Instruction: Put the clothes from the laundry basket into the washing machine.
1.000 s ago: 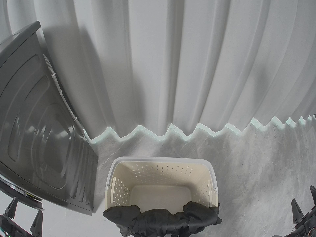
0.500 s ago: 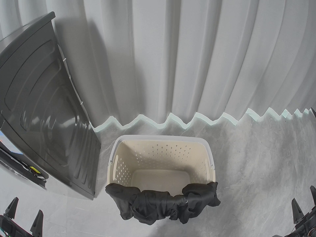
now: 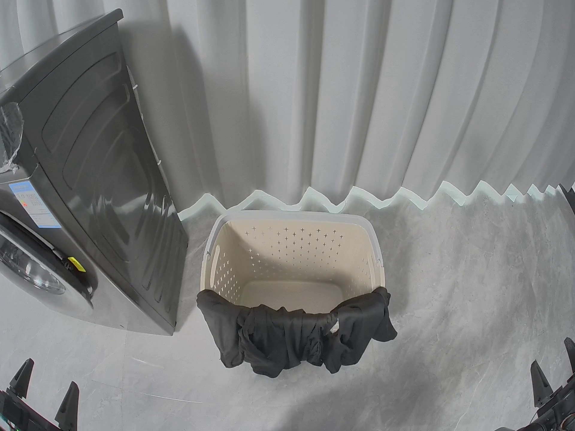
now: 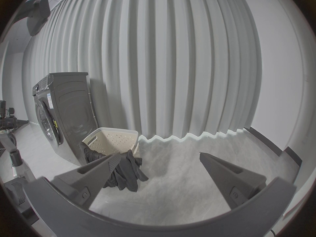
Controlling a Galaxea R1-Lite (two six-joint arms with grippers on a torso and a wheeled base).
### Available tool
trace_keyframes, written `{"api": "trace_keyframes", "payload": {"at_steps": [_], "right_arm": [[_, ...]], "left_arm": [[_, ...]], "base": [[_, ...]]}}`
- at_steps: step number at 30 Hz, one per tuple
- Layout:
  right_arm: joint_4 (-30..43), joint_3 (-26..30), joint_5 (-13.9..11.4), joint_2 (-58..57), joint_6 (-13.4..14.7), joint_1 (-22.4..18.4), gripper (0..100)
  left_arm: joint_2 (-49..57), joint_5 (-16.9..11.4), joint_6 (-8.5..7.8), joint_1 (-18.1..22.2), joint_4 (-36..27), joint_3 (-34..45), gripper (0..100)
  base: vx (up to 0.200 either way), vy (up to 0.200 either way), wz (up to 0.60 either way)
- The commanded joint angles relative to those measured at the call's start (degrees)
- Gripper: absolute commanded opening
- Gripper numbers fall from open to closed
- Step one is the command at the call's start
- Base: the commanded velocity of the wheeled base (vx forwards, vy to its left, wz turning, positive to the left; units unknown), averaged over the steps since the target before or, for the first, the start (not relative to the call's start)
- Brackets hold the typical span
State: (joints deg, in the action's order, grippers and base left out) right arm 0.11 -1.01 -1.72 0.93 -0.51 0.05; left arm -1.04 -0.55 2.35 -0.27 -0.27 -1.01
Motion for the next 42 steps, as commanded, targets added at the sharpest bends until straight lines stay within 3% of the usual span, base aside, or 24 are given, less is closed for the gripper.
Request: {"api": "trace_keyframes", "payload": {"at_steps": [1,14,42], "right_arm": [[0.0,1.0,0.0,-0.9,0.0,0.0,100],[0.0,1.0,-0.1,-0.9,0.0,0.0,100],[0.0,1.0,-0.1,-0.9,0.0,0.1,100]], "left_arm": [[0.9,0.0,0.02,0.1,0.0,0.8,100],[0.9,-0.1,0.02,0.0,-0.1,0.8,100],[0.9,-0.1,0.02,0.0,-0.1,0.8,100]], "base": [[-0.200,0.000,0.00],[-0.015,0.000,0.00],[0.000,0.200,0.00]]}}
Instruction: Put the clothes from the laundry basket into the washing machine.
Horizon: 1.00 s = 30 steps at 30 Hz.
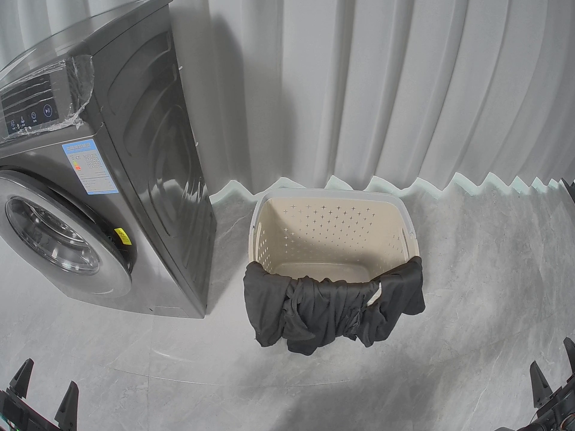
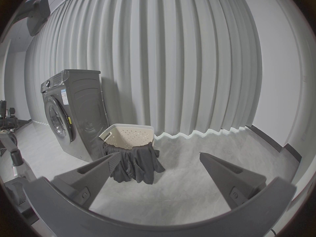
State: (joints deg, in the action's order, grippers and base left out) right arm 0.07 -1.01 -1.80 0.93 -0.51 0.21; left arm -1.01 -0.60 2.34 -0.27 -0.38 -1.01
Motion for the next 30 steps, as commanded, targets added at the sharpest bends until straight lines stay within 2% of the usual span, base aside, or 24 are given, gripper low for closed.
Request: {"api": "trace_keyframes", "payload": {"at_steps": [1,30], "right_arm": [[0.0,1.0,0.0,-0.9,0.1,0.0,100],[-0.1,1.0,0.0,-0.9,0.0,-0.1,100]], "left_arm": [[0.8,0.0,0.03,0.0,0.1,0.8,100],[0.8,0.1,0.03,0.0,0.0,0.8,100]], "base": [[0.000,0.200,0.00],[0.000,0.200,0.00]]}}
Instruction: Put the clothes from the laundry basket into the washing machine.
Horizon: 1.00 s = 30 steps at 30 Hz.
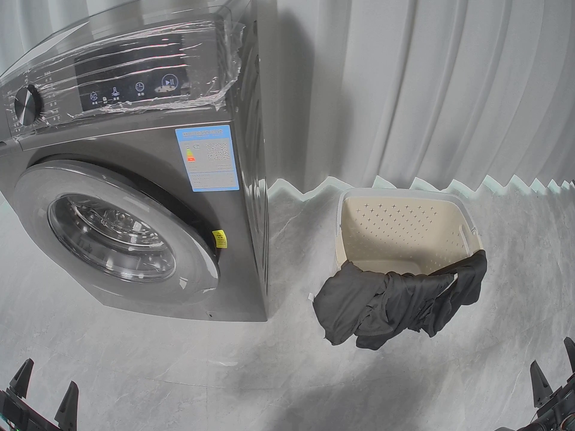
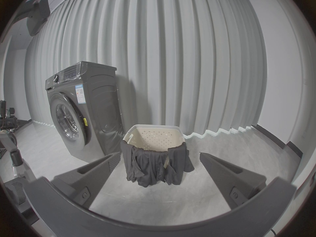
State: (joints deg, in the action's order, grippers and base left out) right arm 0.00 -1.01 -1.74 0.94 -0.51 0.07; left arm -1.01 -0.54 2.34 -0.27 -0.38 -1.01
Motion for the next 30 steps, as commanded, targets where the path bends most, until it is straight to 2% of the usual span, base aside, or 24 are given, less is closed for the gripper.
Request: {"api": "trace_keyframes", "payload": {"at_steps": [1,30], "right_arm": [[0.0,1.0,0.0,-0.9,0.0,0.0,100],[0.0,1.0,0.0,-0.9,0.0,0.0,100]], "left_arm": [[0.8,-0.1,0.03,0.0,0.0,0.8,100],[0.8,0.0,0.03,0.0,0.0,0.8,100]], "base": [[0.000,0.200,0.00],[0.000,0.200,0.00]]}}
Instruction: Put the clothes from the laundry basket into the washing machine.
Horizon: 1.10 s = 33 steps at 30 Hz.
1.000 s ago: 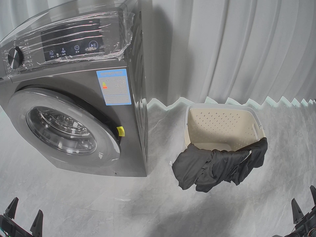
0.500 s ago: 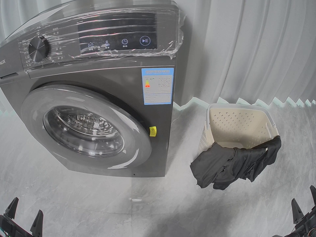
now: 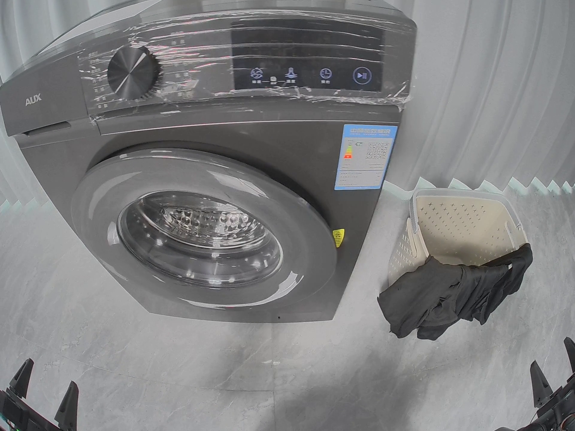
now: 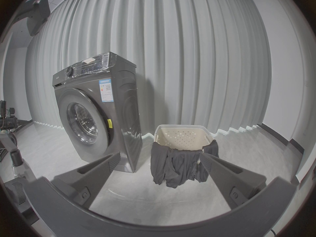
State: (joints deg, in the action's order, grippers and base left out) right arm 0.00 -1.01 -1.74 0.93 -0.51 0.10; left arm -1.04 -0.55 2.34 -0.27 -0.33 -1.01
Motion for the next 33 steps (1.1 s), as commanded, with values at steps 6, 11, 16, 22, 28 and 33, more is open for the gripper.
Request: {"api": "trace_keyframes", "payload": {"at_steps": [6,11,16,22,28,33], "right_arm": [[0.0,1.0,0.0,-0.9,0.0,0.0,100],[0.0,1.0,0.0,-0.9,0.0,0.0,100],[0.0,1.0,0.0,-0.9,0.0,0.0,100],[0.0,1.0,0.0,-0.9,0.0,0.0,100],[0.1,1.0,0.0,-0.9,0.0,0.0,100],[0.1,1.0,0.0,-0.9,0.0,0.0,100]], "left_arm": [[0.9,0.0,0.03,0.0,0.1,0.8,100],[0.9,0.0,0.03,0.0,0.0,0.8,100],[0.9,-0.1,0.03,0.0,0.0,0.8,100],[0.9,-0.1,0.03,0.0,0.0,0.8,100],[0.9,-0.1,0.03,0.0,0.0,0.8,100],[0.9,-0.1,0.03,0.0,0.0,0.8,100]], "base": [[0.000,0.067,0.00],[0.000,0.000,0.00],[0.000,0.000,0.00],[0.000,0.067,0.00],[0.000,0.200,0.00],[0.000,0.200,0.00]]}}
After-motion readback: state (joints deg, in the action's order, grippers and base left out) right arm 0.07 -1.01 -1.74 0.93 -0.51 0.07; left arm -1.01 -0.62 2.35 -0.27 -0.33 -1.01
